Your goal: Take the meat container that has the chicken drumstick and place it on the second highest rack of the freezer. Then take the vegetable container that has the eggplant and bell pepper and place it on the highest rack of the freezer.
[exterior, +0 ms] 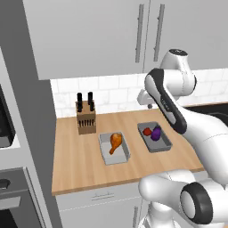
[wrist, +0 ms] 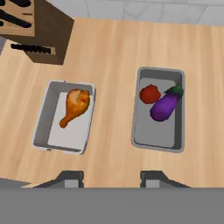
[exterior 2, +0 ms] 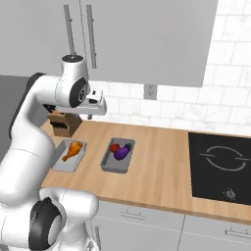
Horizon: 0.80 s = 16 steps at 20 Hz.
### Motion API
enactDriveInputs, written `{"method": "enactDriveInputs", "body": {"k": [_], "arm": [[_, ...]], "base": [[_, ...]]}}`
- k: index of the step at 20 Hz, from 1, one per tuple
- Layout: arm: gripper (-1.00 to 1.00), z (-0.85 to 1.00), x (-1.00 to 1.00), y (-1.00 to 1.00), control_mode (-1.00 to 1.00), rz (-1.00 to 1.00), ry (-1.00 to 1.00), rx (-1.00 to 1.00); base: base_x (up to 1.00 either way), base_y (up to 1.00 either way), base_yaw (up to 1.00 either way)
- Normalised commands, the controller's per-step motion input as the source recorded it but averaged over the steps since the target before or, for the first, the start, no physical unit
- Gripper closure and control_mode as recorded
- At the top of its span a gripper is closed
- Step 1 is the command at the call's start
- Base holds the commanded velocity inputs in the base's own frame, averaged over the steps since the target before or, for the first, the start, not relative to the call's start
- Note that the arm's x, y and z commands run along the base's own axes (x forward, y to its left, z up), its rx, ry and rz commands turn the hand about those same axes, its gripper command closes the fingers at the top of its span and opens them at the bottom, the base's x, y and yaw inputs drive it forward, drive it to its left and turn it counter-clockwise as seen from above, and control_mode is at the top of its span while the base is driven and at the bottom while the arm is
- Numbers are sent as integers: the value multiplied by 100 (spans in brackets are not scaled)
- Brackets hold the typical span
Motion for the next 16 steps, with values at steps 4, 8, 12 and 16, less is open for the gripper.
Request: {"method": "enactDriveInputs", "body": {"k": [4,8,12,16], "arm": [[-100,0,-23,0,-100,0,1,0],[-100,-31,-50,-26,-100,-25,0,14],[-100,-57,-76,-51,-100,-43,-6,12],[-100,-80,-62,-70,-100,-50,-5,15]], "base": [[0,0,0],[0,0,0],[0,0,0],[0,0,0]]}}
